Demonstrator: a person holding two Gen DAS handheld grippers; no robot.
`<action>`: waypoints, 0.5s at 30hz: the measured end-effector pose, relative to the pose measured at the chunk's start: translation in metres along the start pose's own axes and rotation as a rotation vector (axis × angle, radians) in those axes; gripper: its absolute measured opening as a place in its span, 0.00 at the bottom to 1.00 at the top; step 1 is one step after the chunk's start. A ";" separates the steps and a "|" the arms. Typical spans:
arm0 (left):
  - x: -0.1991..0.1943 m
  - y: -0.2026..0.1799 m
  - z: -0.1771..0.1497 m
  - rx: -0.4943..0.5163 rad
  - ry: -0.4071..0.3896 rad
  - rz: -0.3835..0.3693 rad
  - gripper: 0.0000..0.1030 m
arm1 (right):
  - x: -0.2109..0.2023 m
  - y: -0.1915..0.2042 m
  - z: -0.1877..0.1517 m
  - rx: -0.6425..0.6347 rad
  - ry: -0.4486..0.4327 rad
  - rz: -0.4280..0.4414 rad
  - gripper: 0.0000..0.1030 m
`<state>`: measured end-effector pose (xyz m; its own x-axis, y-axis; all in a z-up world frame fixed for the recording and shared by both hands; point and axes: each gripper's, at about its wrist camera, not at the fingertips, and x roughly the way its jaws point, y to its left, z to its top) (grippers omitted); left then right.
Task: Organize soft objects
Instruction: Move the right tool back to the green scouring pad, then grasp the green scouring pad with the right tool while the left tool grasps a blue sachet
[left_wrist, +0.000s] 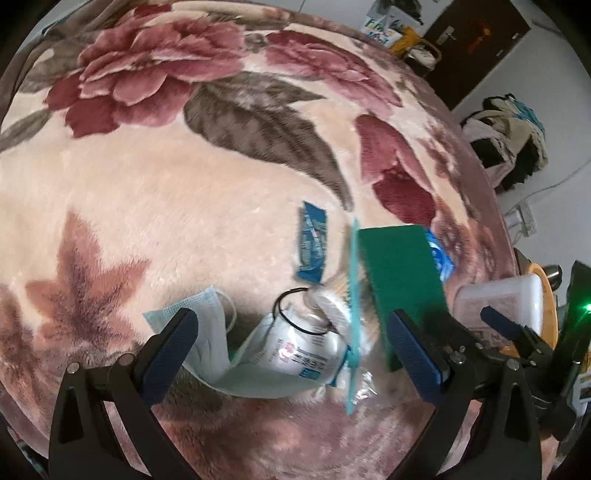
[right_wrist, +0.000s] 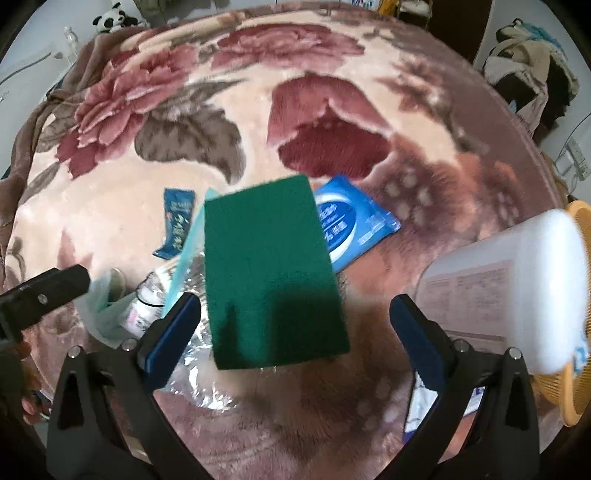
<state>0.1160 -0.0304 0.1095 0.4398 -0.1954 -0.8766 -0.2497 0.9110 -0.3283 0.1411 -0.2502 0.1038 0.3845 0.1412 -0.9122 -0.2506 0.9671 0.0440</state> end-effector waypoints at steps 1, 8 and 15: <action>0.005 0.003 0.001 -0.007 0.006 0.000 0.99 | 0.005 -0.001 0.000 0.002 0.009 0.001 1.00; 0.038 0.004 0.004 0.010 0.044 0.051 0.99 | 0.042 -0.011 -0.003 0.055 0.088 0.066 1.00; 0.072 -0.012 -0.001 0.078 0.093 0.102 0.99 | 0.037 -0.019 -0.008 0.112 0.072 0.177 1.00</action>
<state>0.1498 -0.0554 0.0496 0.3328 -0.1301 -0.9340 -0.2196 0.9525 -0.2110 0.1527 -0.2649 0.0658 0.2778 0.2993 -0.9128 -0.2069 0.9466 0.2474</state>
